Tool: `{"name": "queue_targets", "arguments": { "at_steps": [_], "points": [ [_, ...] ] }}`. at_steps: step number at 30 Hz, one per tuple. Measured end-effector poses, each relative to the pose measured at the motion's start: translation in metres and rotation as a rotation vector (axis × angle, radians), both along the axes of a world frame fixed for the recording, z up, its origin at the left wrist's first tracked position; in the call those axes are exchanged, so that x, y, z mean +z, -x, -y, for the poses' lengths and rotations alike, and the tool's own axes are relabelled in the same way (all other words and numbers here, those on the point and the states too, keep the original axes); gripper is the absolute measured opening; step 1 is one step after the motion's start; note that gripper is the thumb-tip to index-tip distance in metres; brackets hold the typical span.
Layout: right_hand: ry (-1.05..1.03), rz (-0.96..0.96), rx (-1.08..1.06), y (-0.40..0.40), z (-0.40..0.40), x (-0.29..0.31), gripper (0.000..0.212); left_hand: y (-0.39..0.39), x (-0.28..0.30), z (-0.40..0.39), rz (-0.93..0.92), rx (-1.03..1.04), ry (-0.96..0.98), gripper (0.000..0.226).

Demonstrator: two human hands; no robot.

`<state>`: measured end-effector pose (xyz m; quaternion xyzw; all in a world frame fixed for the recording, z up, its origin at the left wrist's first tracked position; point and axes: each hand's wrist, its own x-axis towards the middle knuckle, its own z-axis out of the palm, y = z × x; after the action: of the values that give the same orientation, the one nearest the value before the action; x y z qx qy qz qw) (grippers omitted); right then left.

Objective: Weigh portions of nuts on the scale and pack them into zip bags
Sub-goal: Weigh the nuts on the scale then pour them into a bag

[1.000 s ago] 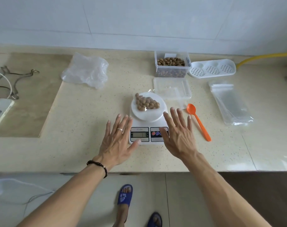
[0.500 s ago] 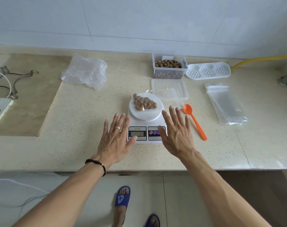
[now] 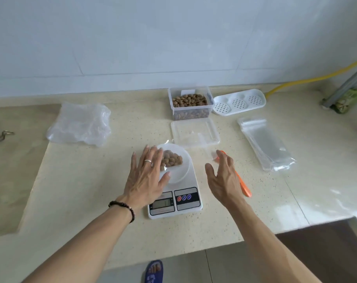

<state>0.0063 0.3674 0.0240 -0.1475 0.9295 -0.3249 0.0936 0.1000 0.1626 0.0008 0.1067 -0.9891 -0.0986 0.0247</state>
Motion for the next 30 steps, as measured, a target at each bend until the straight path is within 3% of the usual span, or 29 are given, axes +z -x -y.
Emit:
{"name": "queue_targets", "arguments": {
  "at_steps": [4, 8, 12, 16, 21, 30],
  "points": [
    [0.188, 0.155, -0.245, 0.022, 0.004, 0.002, 0.041, 0.058, 0.009, 0.001, 0.014, -0.088, -0.047, 0.067],
    [0.341, 0.368, -0.488, 0.036, 0.019, -0.002, 0.045, 0.103, 0.011, -0.005, 0.094, -0.111, -0.072, 0.067],
    [0.666, 0.563, -0.637, 0.049, 0.038, -0.004, 0.04, 0.13, 0.012, -0.01, 0.118, -0.097, -0.084, 0.071],
    [0.659, 0.466, -0.486, 0.057, 0.047, 0.012, 0.024, 0.144, 0.028, -0.001, 0.071, -0.022, -0.231, 0.061],
    [0.699, 0.442, -0.334, 0.068, 0.055, 0.044, 0.011, 0.148, 0.078, 0.022, -0.151, -0.045, -0.7, 0.017],
    [0.793, 0.267, -0.077, 0.068, 0.068, 0.113, 0.014, 0.122, 0.147, 0.039, -0.245, -0.012, -1.005, 0.015]
  ]
}}
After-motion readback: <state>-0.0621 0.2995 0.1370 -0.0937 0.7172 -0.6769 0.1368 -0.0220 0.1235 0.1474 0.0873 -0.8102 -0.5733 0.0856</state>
